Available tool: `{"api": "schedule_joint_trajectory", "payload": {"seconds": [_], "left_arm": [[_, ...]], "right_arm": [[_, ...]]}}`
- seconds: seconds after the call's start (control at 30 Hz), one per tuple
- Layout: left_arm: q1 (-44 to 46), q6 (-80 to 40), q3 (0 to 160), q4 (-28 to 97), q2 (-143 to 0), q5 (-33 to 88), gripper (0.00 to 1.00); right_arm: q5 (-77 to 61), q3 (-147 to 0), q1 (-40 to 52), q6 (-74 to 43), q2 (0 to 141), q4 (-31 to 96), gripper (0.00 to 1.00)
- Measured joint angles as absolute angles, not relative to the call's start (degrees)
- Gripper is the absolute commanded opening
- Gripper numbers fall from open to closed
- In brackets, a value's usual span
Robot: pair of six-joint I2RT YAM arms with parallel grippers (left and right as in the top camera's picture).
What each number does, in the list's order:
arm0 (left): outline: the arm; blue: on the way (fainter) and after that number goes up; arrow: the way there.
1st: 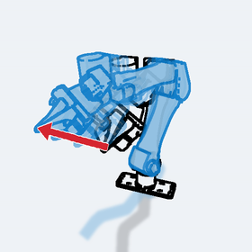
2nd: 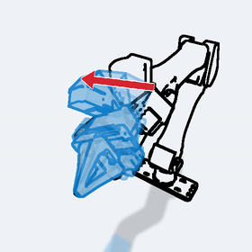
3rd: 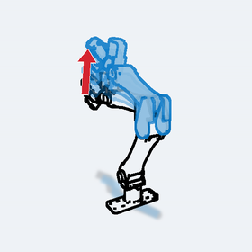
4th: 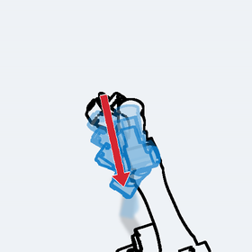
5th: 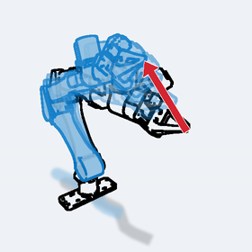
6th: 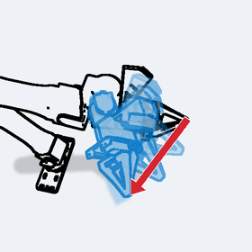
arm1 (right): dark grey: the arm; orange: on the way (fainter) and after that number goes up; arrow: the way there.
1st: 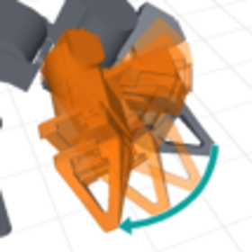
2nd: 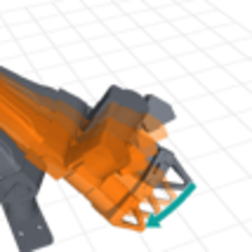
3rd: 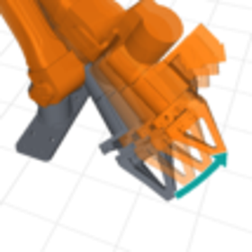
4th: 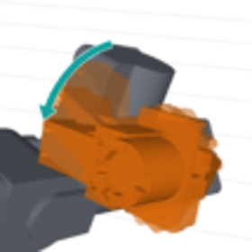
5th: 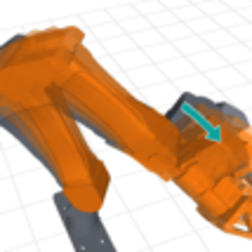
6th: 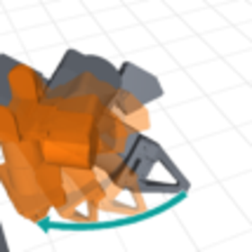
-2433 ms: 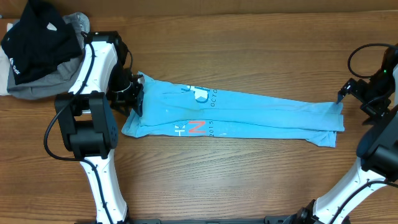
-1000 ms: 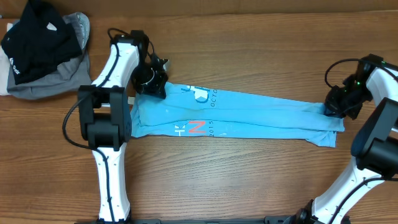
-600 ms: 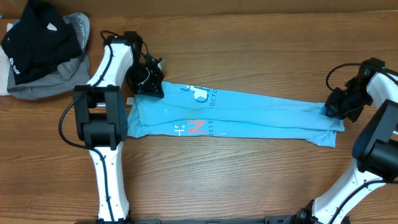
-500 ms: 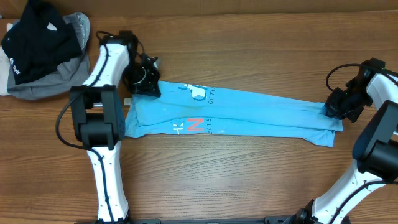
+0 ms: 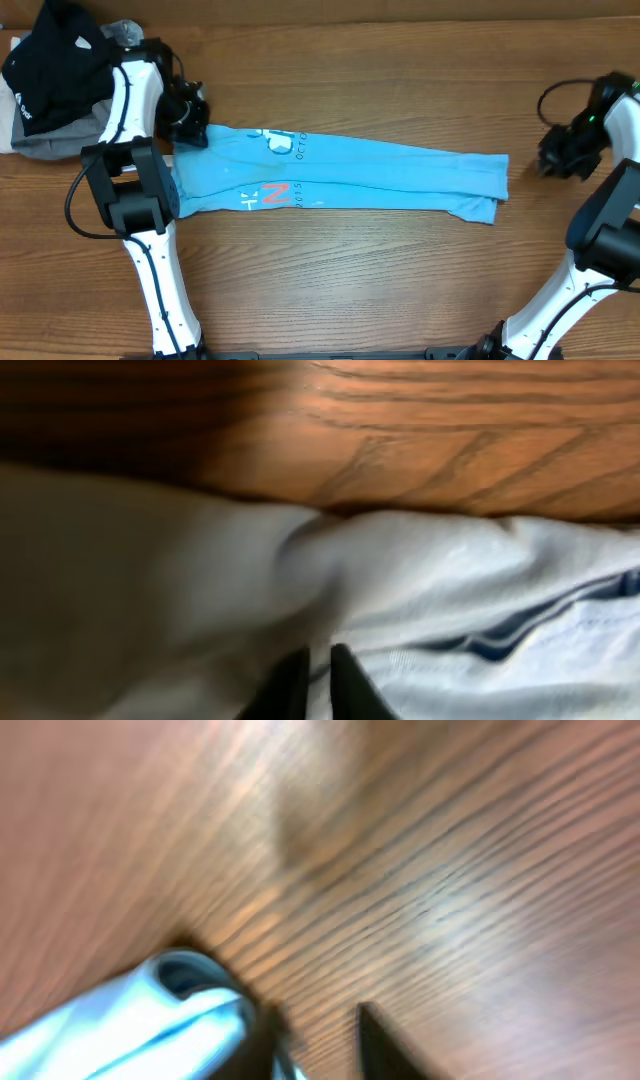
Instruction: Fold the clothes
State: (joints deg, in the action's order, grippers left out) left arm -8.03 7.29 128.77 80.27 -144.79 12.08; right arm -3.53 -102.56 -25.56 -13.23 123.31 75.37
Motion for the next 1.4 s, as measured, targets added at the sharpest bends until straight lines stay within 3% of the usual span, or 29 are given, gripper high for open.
{"api": "schedule_joint_trajectory", "payload": {"seconds": [0.07, 0.1, 0.13, 0.2, 0.57, 0.9, 0.93, 0.97, 1.03, 1.2, 1.4], "left_arm": [[-7.8, 7.4, 131.7, 82.2, -144.9, 11.0, 0.49], [-7.7, 7.2, 132.9, 82.8, -144.9, 10.7, 0.66], [-7.5, 7.2, 134.0, 83.4, -144.9, 10.4, 0.81], [-7.1, 7.3, 135.2, 83.9, -144.9, 10.2, 0.99], [-6.5, 7.1, 135.4, 84.5, -144.9, 9.6, 1.0], [-6.5, 7.1, 135.4, 84.4, -144.9, 9.5, 1.0], [-6.5, 7.1, 135.4, 84.4, -144.9, 9.5, 1.0], [-6.5, 7.1, 135.4, 84.4, -144.9, 9.5, 1.0], [-6.5, 7.1, 135.4, 84.4, -144.9, 9.5, 1.0], [-6.5, 7.1, 135.4, 84.4, -144.9, 9.5, 1.0], [-6.2, 7.1, 135.4, 84.5, -144.9, 9.5, 1.0]], "right_arm": [[-3.4, -106.7, -25.7, -13.1, 123.3, 77.7, 0.74], [-3.4, -107.7, -25.9, -12.9, 123.3, 77.9, 0.8], [-3.5, -108.2, -26.0, -12.4, 123.3, 78.3, 0.84], [-4.3, -108.2, -26.4, -10.9, 123.3, 78.6, 0.88], [-19.8, -91.8, -26.6, -1.2, 123.3, 70.4, 0.89], [-26.8, -82.2, -25.4, 0.6, 120.3, 64.8, 0.86], [-27.5, -81.3, -25.0, 0.6, 120.0, 64.4, 0.84], [-28.1, -80.4, -24.3, 0.6, 119.6, 64.0, 0.75], [-29.3, -78.8, -22.5, 1.0, 119.2, 63.7, 0.45], [-31.0, -76.1, -18.8, 0.9, 120.1, 62.6, 0.04], [-30.5, -76.7, -18.7, -2.8, 120.6, 63.0, 0.04]]}}
